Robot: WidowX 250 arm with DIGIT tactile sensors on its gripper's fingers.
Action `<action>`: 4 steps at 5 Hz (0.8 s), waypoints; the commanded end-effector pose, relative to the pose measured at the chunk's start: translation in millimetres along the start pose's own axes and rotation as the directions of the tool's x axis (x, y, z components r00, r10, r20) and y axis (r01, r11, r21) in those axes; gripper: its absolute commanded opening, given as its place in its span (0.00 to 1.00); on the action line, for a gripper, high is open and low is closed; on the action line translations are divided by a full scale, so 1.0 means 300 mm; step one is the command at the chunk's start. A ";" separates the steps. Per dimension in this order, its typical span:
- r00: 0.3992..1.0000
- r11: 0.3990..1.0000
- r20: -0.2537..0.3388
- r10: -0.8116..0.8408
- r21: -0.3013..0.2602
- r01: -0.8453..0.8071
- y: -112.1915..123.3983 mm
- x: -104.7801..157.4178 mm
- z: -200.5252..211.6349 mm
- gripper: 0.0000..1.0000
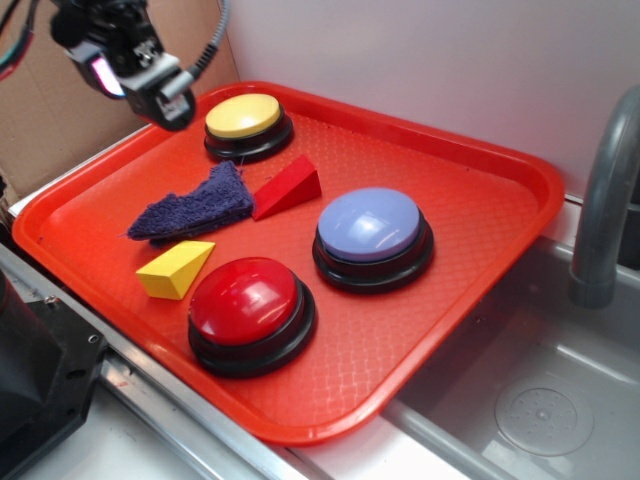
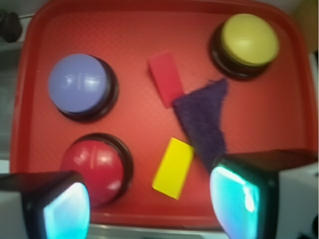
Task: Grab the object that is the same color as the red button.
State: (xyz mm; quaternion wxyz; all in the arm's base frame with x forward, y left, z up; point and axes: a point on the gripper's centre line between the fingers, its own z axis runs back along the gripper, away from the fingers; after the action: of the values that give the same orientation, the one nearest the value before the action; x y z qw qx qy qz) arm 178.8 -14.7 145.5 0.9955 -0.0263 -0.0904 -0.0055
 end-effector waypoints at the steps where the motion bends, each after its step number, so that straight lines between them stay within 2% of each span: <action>1: 0.999 0.997 0.011 -0.045 0.068 0.044 0.066 0.114 -0.159 1.00; 2: 0.997 0.991 0.027 -0.071 0.112 0.067 0.086 0.148 -0.244 1.00; 3: 0.997 0.995 0.013 -0.076 0.058 0.076 0.094 0.189 -0.317 1.00; 4: 0.997 0.996 -0.048 -0.056 0.072 0.060 0.117 0.224 -0.396 1.00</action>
State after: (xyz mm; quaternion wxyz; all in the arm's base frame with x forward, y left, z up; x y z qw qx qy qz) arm 256.8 9.5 27.3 0.9985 0.0103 -0.0409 -0.0359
